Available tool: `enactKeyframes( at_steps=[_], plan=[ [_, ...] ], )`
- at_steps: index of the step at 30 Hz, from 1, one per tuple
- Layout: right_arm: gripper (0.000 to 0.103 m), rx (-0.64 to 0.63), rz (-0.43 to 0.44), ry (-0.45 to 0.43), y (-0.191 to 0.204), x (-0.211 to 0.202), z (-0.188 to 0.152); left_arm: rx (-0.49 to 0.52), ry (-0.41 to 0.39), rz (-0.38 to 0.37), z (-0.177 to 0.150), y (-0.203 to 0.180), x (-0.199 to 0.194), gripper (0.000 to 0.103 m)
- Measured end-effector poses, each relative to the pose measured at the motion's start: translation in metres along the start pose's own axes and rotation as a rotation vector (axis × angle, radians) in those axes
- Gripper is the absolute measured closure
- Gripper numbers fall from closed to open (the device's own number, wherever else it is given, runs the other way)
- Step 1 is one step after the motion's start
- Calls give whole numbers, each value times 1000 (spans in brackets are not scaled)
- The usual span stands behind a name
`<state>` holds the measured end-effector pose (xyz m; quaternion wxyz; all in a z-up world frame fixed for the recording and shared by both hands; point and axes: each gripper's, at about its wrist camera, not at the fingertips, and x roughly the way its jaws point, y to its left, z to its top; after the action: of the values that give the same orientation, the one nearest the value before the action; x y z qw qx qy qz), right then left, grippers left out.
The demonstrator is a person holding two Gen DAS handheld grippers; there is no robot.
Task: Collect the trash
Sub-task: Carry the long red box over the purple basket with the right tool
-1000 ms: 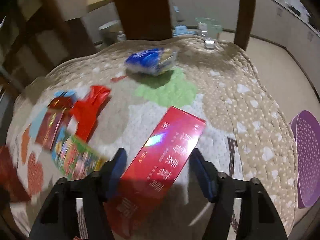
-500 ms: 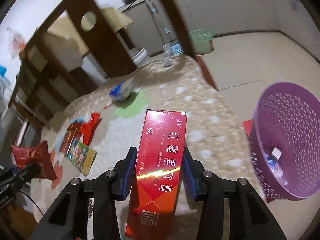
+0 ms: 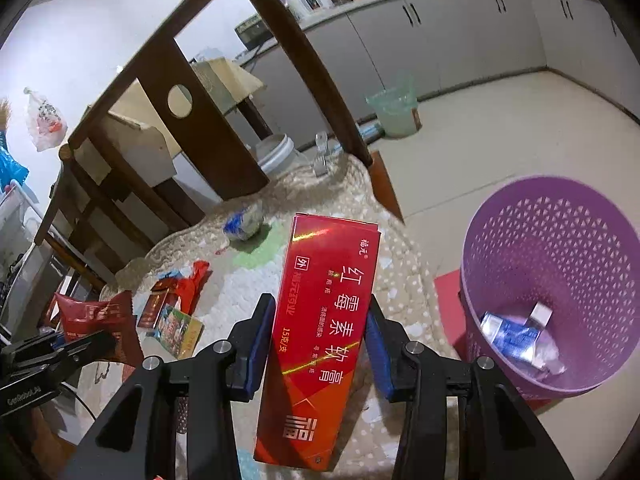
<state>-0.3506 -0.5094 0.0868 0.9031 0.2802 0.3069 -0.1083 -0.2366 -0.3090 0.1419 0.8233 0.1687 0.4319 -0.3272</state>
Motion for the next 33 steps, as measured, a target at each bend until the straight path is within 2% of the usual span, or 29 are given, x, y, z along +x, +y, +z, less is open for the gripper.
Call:
enactKeyframes(
  at_steps=[8,21,33],
  plan=[
    [57,-11,-13,-54,-6,-16,4,43,-4,-18,8,-23,3,72],
    [57,111,-66,-105,-53,-35,14,163,-23,-15,22,-72,16,72],
    [57,168,-78,-125,-76,-48,16,241,-33,-25,36,-112,27,72]
  ],
)
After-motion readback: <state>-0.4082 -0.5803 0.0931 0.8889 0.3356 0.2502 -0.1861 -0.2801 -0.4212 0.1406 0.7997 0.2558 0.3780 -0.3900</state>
